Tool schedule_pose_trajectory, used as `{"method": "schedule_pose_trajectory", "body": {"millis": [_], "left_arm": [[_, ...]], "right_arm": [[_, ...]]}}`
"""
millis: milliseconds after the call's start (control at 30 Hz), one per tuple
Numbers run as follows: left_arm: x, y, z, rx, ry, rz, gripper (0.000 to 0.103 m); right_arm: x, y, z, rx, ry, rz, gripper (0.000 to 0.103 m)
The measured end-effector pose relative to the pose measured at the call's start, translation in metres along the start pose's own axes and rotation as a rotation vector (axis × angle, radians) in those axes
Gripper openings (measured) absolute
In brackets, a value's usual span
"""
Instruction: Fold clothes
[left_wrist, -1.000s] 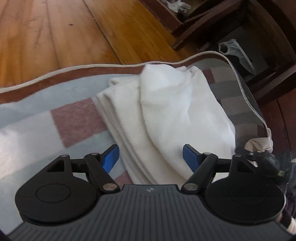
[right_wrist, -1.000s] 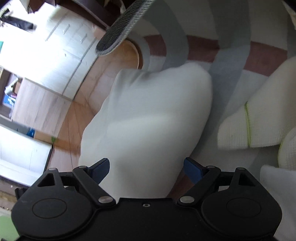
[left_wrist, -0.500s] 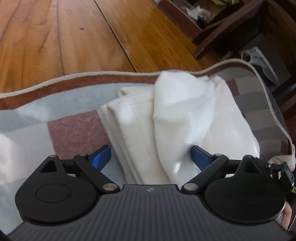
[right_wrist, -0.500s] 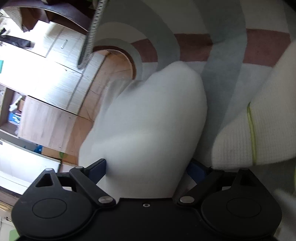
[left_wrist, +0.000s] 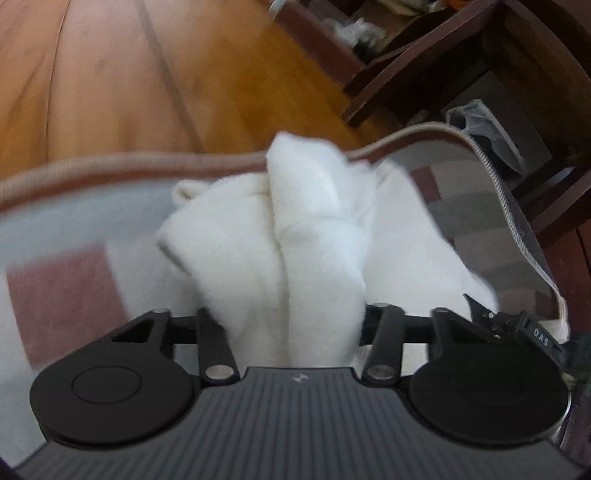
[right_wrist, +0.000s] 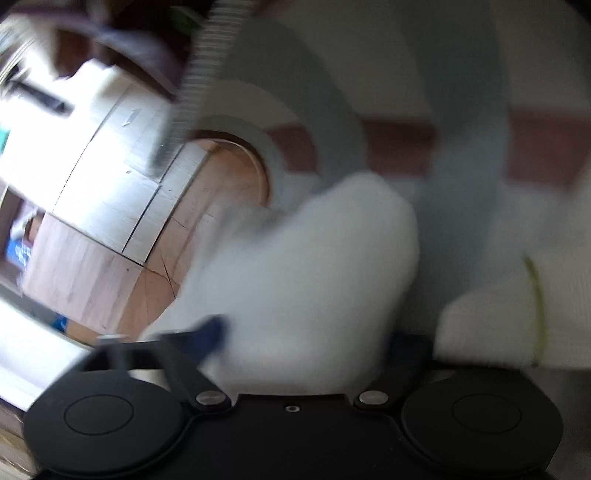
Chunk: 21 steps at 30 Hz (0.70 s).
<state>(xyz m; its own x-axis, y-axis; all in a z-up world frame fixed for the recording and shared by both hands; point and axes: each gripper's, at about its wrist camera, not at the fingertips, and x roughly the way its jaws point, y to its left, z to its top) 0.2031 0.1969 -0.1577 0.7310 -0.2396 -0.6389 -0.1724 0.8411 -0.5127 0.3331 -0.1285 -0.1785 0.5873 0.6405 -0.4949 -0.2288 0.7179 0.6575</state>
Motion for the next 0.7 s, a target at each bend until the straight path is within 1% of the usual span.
{"method": "schedule_pose_trajectory", "body": {"millis": [33,67,133,167,200,233,267,300,333,367,433,533,567,633,700], "left_arm": [[-0.004,-0.011,0.006,0.052,-0.031,0.009,0.038],[-0.008,-0.018,0.012,0.076,-0.06,0.001,0.038],[-0.015,-0.028,0.024,0.087,-0.123,-0.065,0.038],[-0.009,-0.033,0.028,0.094,-0.117,-0.056,0.038],[-0.002,-0.038,0.033,0.101,-0.102,-0.035,0.039],[0.006,-0.043,0.037,0.108,-0.086,-0.015,0.046],[0.019,-0.045,0.039,0.104,-0.04,0.058,0.057],[0.032,-0.046,0.038,0.089,0.018,0.162,0.058],[0.039,-0.046,0.035,0.087,0.041,0.216,0.057],[0.038,-0.048,0.029,0.108,0.019,0.219,0.057],[0.026,-0.056,0.016,0.196,-0.042,0.178,0.057],[0.016,-0.065,0.001,0.317,-0.039,0.202,0.057],[0.013,-0.064,-0.003,0.323,-0.044,0.2,0.057],[0.005,-0.059,-0.004,0.275,-0.055,0.166,0.057],[-0.003,-0.053,-0.004,0.223,-0.065,0.131,0.055]], "right_arm": [[-0.006,0.012,0.003,-0.089,-0.036,0.002,0.05],[-0.015,0.02,0.006,-0.135,-0.08,0.012,0.048],[-0.031,0.028,0.012,-0.156,-0.166,0.024,0.048],[-0.036,0.028,0.015,-0.152,-0.204,0.005,0.048],[-0.035,0.024,0.017,-0.151,-0.217,-0.022,0.049],[-0.031,0.018,0.018,-0.15,-0.211,-0.051,0.053],[-0.026,0.011,0.02,-0.149,-0.206,-0.08,0.061],[-0.019,0.005,0.023,-0.153,-0.15,-0.134,0.061],[-0.01,-0.001,0.026,-0.159,-0.063,-0.204,0.065],[-0.007,-0.005,0.028,-0.163,-0.02,-0.249,0.07],[-0.021,-0.003,0.034,-0.187,-0.023,-0.25,0.072],[-0.04,0.022,0.034,-0.346,-0.033,-0.319,0.072],[-0.047,0.034,0.031,-0.428,-0.051,-0.324,0.072],[-0.057,0.058,0.019,-0.62,-0.095,-0.311,0.072],[-0.055,0.081,0.01,-0.811,-0.098,-0.332,0.071]]}}
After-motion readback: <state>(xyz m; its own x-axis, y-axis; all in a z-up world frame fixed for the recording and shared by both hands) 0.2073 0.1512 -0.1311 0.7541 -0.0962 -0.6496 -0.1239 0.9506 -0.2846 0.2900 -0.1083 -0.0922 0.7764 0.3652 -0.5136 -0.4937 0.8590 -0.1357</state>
